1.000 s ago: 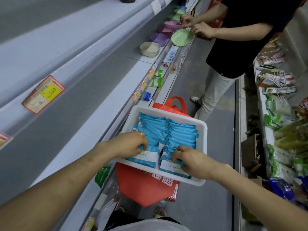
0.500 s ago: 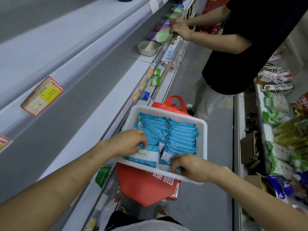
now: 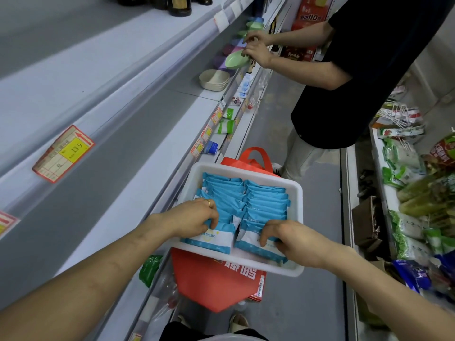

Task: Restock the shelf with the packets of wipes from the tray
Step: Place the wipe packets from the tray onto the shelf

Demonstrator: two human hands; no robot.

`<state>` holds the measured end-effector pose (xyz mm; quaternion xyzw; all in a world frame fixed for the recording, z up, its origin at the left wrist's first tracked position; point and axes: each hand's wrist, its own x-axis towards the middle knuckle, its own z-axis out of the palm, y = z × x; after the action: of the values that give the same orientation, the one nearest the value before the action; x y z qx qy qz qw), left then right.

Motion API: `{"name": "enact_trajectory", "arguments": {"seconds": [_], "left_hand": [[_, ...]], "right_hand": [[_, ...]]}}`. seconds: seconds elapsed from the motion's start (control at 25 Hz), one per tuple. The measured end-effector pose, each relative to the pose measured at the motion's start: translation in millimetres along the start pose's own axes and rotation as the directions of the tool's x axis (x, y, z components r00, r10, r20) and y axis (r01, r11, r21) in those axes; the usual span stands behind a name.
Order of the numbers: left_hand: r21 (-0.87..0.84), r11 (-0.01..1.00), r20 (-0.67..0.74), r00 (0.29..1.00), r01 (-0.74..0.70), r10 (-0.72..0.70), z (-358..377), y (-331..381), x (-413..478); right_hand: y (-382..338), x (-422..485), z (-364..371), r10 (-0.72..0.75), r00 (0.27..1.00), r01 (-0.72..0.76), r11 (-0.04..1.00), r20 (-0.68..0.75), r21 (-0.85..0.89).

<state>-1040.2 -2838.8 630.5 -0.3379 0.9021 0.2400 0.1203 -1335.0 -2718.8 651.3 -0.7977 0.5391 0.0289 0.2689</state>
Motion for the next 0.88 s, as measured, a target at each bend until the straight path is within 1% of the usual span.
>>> {"name": "enact_trajectory", "arguments": {"seconds": [0.16,0.32,0.48,0.72,0.88], "left_hand": [[0.029,1.0,0.011,1.0,-0.012,0.012,2,3,2],[0.093,0.995,0.021,0.999,-0.034,0.032,5,4,3],[0.119,0.992,0.031,0.999,-0.04,0.036,6,6,3],[0.15,0.984,-0.021,0.995,-0.093,0.098,6,4,-1],[0.139,0.982,-0.056,0.989,-0.126,0.135,9,4,-6]], "right_hand": [[1,-5,-8,-0.003,0.999,0.004,1.0,-0.049,0.021],[1,-9,-8,0.009,0.998,-0.008,1.0,-0.056,0.031],[1,-13,-10,0.016,0.998,-0.013,0.999,-0.062,0.037],[2,-15,-11,0.022,0.997,-0.018,0.998,-0.067,0.06],[3,-15,-11,0.025,0.997,-0.021,0.998,-0.07,0.06]]}}
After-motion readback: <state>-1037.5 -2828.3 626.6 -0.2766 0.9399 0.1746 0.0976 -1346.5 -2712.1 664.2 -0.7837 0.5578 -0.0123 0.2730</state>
